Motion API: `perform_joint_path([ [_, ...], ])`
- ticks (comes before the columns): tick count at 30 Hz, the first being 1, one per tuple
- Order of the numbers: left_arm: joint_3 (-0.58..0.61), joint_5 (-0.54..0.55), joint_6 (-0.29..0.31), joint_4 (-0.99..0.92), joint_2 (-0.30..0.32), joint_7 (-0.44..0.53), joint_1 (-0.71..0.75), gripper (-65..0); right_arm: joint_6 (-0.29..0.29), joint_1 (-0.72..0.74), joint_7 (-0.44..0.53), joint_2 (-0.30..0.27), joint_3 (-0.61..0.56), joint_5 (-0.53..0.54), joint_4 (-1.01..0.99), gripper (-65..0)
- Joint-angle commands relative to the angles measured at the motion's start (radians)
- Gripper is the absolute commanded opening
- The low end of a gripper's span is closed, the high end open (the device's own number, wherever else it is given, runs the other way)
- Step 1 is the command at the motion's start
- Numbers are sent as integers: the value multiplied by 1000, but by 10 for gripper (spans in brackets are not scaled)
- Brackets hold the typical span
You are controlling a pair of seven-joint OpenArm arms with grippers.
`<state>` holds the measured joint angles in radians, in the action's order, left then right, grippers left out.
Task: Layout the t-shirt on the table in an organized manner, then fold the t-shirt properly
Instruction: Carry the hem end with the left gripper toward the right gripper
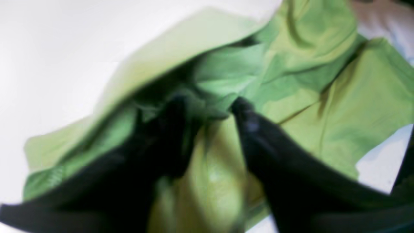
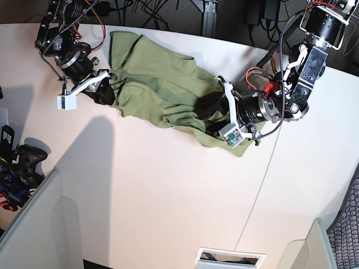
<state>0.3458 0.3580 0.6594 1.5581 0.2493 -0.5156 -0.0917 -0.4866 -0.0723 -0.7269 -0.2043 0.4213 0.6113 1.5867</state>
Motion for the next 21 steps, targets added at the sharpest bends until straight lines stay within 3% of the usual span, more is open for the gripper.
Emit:
perform_joint_path([
  [1, -5, 31, 18, 16, 0, 25, -19, -322, -4, 11, 20, -11, 5, 17, 18, -537],
  [7, -5, 166, 39, 62, 0, -17, -19, -319, -3, 11, 20, -11, 5, 16, 18, -537],
  [12, -5, 311, 39, 137, 1, -121, -19, -319, -4, 11, 31, -11, 5, -16, 18, -537],
  [21, -5, 315, 39, 246, 35, -125, -23, -319, -3, 11, 31, -11, 5, -28, 18, -537],
])
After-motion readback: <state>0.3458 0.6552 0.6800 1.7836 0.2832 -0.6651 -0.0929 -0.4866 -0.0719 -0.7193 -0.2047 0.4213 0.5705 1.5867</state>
